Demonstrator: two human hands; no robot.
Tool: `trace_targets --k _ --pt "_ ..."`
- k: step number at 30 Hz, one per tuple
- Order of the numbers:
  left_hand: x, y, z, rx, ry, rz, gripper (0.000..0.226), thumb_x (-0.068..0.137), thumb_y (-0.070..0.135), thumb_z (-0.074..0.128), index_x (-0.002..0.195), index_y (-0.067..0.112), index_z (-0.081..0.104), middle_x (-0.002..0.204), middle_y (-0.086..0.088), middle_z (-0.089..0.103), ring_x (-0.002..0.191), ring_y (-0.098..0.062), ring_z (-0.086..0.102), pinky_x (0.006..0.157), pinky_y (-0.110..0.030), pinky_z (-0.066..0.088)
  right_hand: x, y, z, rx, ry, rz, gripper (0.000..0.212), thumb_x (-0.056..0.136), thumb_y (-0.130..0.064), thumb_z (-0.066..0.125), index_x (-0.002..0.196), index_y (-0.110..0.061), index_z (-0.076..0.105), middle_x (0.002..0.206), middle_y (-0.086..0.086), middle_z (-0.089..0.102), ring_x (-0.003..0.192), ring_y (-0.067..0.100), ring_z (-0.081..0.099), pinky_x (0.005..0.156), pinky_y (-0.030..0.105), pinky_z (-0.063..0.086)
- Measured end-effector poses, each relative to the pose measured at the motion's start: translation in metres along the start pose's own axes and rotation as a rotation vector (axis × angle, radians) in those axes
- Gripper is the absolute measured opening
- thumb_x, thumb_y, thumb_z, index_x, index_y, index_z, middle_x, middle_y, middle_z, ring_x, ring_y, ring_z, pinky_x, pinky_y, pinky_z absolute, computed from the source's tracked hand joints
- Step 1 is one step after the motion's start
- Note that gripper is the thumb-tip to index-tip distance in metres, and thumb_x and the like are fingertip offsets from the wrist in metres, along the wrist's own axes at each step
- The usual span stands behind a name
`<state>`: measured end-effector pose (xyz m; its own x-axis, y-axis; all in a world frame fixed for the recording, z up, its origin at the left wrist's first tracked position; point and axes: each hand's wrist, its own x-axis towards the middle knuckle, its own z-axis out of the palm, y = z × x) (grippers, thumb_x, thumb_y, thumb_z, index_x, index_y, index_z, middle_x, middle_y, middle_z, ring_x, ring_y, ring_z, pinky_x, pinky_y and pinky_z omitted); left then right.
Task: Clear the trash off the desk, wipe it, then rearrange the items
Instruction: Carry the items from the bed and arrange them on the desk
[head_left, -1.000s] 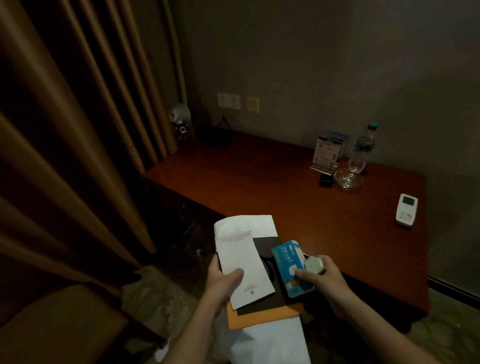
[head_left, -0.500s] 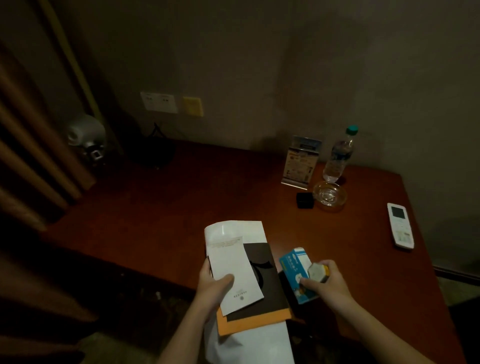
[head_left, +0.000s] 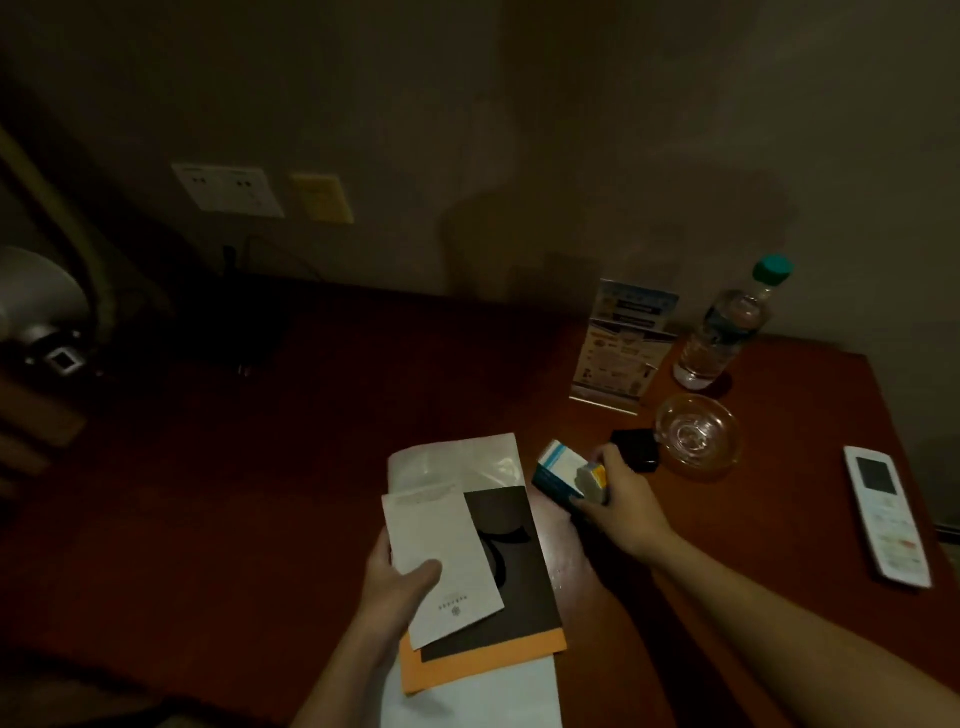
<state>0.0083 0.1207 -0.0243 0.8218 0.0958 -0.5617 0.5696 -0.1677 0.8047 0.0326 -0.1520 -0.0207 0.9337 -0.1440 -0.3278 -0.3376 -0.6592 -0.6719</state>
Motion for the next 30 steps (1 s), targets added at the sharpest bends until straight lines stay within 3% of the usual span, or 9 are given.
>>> trace_targets --k 2,5,9,13,15,19,22,26,30 --pt "0.016 0.002 0.0 0.008 -0.004 -0.007 0.053 0.084 -0.005 0.064 0.126 0.02 0.045 0.102 -0.001 0.062 0.086 -0.013 0.062 0.061 -0.027 0.051 0.025 -0.006 -0.003 -0.138 0.033 -0.066 0.049 0.083 -0.014 0.069 0.123 -0.019 0.04 0.128 0.008 0.054 0.117 0.022 0.054 0.092 0.035 0.052" --pt "0.029 0.002 0.0 0.005 -0.012 -0.024 0.051 0.085 -0.005 0.064 0.126 0.018 0.045 0.101 -0.001 0.063 0.085 -0.014 0.063 0.058 -0.025 0.051 0.043 -0.015 -0.006 -0.336 0.24 -0.203 0.047 0.077 -0.018 0.075 0.116 -0.015 0.049 0.117 0.007 0.056 0.112 0.02 0.052 0.095 0.031 0.045" --pt "0.037 -0.001 0.002 0.005 -0.007 -0.047 0.048 0.085 -0.007 0.062 0.124 0.016 0.046 0.096 0.002 0.061 0.082 -0.011 0.061 0.055 -0.021 0.048 0.026 -0.012 0.0 -0.254 0.404 -0.221 0.041 0.077 -0.016 0.076 0.112 -0.009 0.054 0.108 0.006 0.056 0.103 0.02 0.051 0.086 0.025 0.038" --pt "0.043 -0.002 0.002 -0.025 -0.021 -0.057 0.048 0.084 -0.008 0.062 0.121 0.018 0.047 0.101 -0.004 0.063 0.085 -0.015 0.061 0.06 -0.029 0.049 -0.012 0.007 0.012 0.129 0.283 -0.01 0.054 0.082 -0.007 0.069 0.129 -0.013 0.044 0.123 -0.008 0.046 0.113 0.01 0.048 0.087 0.023 0.046" --pt "0.042 -0.004 0.001 -0.051 -0.036 -0.065 0.047 0.085 -0.009 0.062 0.123 0.015 0.049 0.1 -0.006 0.063 0.087 -0.02 0.062 0.062 -0.03 0.049 -0.026 0.018 0.017 0.2 0.26 0.127 0.052 0.08 -0.006 0.071 0.123 -0.018 0.045 0.121 -0.003 0.048 0.11 0.016 0.052 0.079 0.02 0.045" --pt "0.045 -0.003 -0.002 -0.054 -0.078 -0.057 0.047 0.085 -0.01 0.061 0.125 0.01 0.049 0.102 -0.011 0.064 0.084 -0.021 0.062 0.061 -0.03 0.048 -0.036 0.027 0.02 0.296 0.257 0.42 0.042 0.087 -0.022 0.066 0.12 -0.019 0.04 0.118 0.008 0.037 0.099 0.02 0.046 0.079 0.028 0.04" --pt "0.046 -0.002 -0.003 -0.04 -0.099 -0.045 0.049 0.085 -0.011 0.061 0.128 0.008 0.048 0.097 -0.006 0.063 0.084 -0.019 0.062 0.061 -0.03 0.048 -0.03 0.029 0.017 0.183 0.289 0.442 0.039 0.097 -0.019 0.051 0.133 -0.015 0.037 0.131 0.015 0.03 0.11 0.027 0.043 0.092 0.034 0.04" --pt "0.047 -0.002 -0.007 -0.02 -0.124 -0.049 0.053 0.084 -0.008 0.064 0.131 0.01 0.046 0.101 -0.006 0.063 0.085 -0.015 0.061 0.061 -0.027 0.049 -0.021 0.033 0.014 -0.128 0.285 0.347 0.044 0.09 -0.016 0.061 0.13 -0.018 0.043 0.129 0.014 0.032 0.119 0.032 0.039 0.097 0.038 0.043" --pt "0.047 0.001 -0.016 -0.015 -0.197 -0.045 0.047 0.083 -0.003 0.069 0.122 0.017 0.049 0.103 -0.003 0.065 0.087 -0.013 0.064 0.057 -0.019 0.052 -0.017 0.036 0.019 -0.18 0.263 0.378 0.044 0.086 -0.019 0.067 0.125 -0.015 0.048 0.127 0.015 0.032 0.117 0.033 0.04 0.097 0.039 0.043"
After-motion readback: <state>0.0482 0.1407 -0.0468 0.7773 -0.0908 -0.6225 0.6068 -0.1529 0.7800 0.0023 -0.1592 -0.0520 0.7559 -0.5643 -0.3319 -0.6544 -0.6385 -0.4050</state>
